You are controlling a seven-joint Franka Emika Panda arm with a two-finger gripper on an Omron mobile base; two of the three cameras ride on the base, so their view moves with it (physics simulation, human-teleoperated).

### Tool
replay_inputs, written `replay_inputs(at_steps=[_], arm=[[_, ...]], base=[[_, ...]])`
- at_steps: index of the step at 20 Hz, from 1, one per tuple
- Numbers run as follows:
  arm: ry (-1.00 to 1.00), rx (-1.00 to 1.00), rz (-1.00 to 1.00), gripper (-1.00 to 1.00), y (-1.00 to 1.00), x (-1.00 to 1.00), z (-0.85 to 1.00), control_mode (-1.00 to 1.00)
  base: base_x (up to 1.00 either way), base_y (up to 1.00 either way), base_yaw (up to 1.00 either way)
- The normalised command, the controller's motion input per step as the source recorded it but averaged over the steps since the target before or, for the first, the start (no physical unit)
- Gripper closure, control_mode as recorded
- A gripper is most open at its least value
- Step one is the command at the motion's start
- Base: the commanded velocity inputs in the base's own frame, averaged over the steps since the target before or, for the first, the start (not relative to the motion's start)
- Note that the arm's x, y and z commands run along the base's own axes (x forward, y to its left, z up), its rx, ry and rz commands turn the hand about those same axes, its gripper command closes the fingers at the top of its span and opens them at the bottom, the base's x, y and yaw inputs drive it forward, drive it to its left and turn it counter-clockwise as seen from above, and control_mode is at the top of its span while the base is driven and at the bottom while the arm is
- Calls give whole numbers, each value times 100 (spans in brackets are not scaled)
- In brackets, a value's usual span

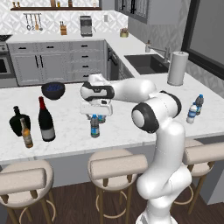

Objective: Move the plastic bottles in the middle to the plastics group, and the glass bottles in the middle to the glass group.

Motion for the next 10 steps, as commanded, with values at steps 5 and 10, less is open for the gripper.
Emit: replay_inputs(at_steps=[5,10], arm=[[-6,0,-1,-100,0,4,-1,-100],[-16,0,0,-100,0,8,0,-100]], base=[[0,0,0],[0,0,0]])
